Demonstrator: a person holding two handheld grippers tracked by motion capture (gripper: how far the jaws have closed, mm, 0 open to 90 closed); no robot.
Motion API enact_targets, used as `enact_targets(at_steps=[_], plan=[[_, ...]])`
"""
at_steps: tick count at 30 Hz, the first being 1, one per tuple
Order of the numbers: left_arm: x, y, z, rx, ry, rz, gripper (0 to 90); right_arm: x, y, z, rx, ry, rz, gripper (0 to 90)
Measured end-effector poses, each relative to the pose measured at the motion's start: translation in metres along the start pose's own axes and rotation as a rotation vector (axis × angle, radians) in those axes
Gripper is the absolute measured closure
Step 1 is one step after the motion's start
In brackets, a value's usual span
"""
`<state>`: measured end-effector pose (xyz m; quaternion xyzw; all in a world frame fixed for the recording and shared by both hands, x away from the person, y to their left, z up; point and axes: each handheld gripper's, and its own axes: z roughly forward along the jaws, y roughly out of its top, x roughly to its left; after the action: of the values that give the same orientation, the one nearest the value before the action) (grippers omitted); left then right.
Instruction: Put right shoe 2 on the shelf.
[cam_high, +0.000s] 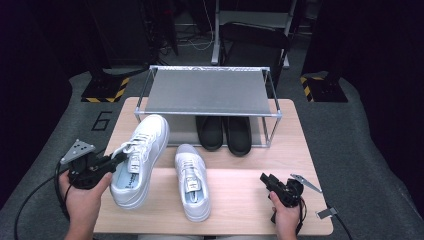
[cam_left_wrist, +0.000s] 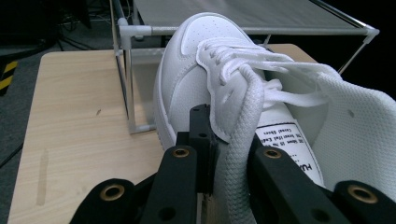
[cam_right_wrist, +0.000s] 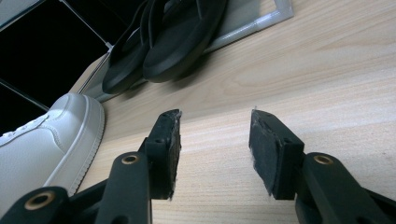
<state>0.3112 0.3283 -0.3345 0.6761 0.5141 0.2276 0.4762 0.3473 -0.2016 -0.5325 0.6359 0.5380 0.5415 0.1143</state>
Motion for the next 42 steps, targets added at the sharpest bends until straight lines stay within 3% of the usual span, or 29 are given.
enact_targets(at_steps=[16,19,25,42], plan=[[0.003,0.040,0.014,-0.009,0.015,0.016,83.1,0.000,0.000,0.001,0.010,-0.008,0.007,53.2],[0.007,0.056,0.019,-0.015,0.020,0.025,83.2,-0.001,-0.001,0.001,0.013,-0.010,0.006,53.3],[0.014,0.075,0.033,-0.031,0.031,0.006,83.2,-0.001,-0.001,0.001,0.008,-0.010,0.012,53.3],[0.019,0.097,0.065,-0.021,0.042,0.002,83.1,-0.004,0.000,0.001,0.000,-0.006,0.007,53.3]])
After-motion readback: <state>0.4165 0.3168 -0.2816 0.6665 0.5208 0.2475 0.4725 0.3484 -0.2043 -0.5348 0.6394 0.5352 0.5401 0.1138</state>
